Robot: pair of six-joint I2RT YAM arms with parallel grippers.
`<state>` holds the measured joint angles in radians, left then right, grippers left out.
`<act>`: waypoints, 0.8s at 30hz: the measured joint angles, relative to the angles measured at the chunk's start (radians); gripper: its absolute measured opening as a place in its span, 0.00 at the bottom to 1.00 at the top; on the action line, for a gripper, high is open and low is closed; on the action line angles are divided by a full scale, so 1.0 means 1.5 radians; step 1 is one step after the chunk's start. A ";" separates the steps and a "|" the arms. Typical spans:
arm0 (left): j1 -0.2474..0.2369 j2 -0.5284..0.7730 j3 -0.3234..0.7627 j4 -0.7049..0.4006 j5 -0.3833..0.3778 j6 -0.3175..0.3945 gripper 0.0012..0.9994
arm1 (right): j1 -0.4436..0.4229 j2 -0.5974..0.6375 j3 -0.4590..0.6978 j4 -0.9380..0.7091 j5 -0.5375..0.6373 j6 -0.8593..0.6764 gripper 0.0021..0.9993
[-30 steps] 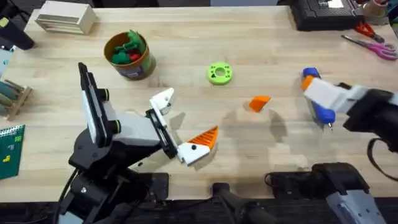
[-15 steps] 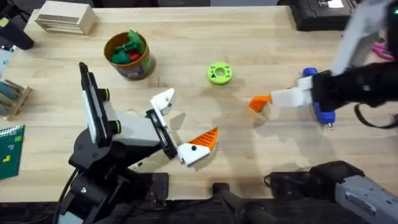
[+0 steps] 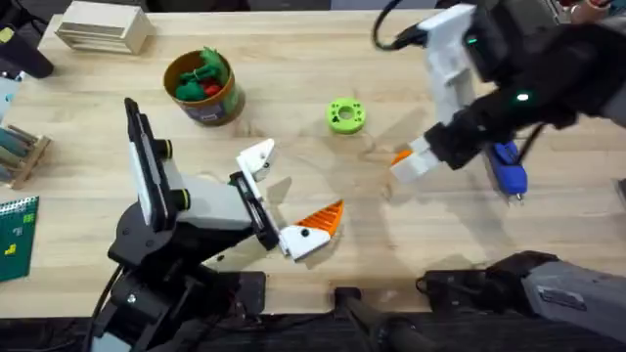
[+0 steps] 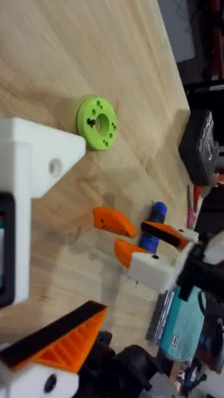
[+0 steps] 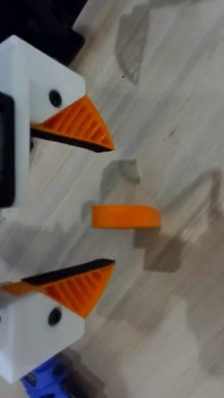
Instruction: Pick up the gripper from the table and insert it into the empty holder that is missing its gripper. Then pick up a screw, insert it into the mounting hole, and use the screwdriver to tighten it. Finally, clean up the table by picking up the vegetable and placing it into the bucket.
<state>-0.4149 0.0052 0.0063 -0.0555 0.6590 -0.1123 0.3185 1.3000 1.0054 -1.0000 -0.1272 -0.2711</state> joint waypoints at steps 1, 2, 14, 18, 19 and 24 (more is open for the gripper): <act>0.000 0.000 0.000 0.000 0.000 0.000 0.99 | 0.009 0.012 0.000 0.008 0.004 -0.003 0.98; 0.000 0.000 0.000 0.000 0.000 0.000 0.99 | 0.017 0.023 0.000 0.013 0.006 -0.006 0.96; 0.000 0.000 0.000 0.000 0.000 0.000 0.99 | 0.041 0.073 0.000 0.024 0.059 -0.017 0.43; 0.000 0.000 0.000 0.000 0.000 0.000 0.99 | 0.041 0.073 0.000 0.024 0.062 -0.016 0.20; 0.000 0.000 0.000 0.000 0.000 0.000 0.99 | 0.041 0.073 0.000 0.024 0.064 -0.016 0.09; 0.000 0.000 0.000 0.000 0.000 0.000 0.99 | 0.041 0.073 0.003 0.018 0.065 -0.002 0.02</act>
<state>-0.4149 0.0051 0.0063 -0.0555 0.6590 -0.1123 0.3794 1.4090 1.0093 -0.9735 -0.0299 -0.2747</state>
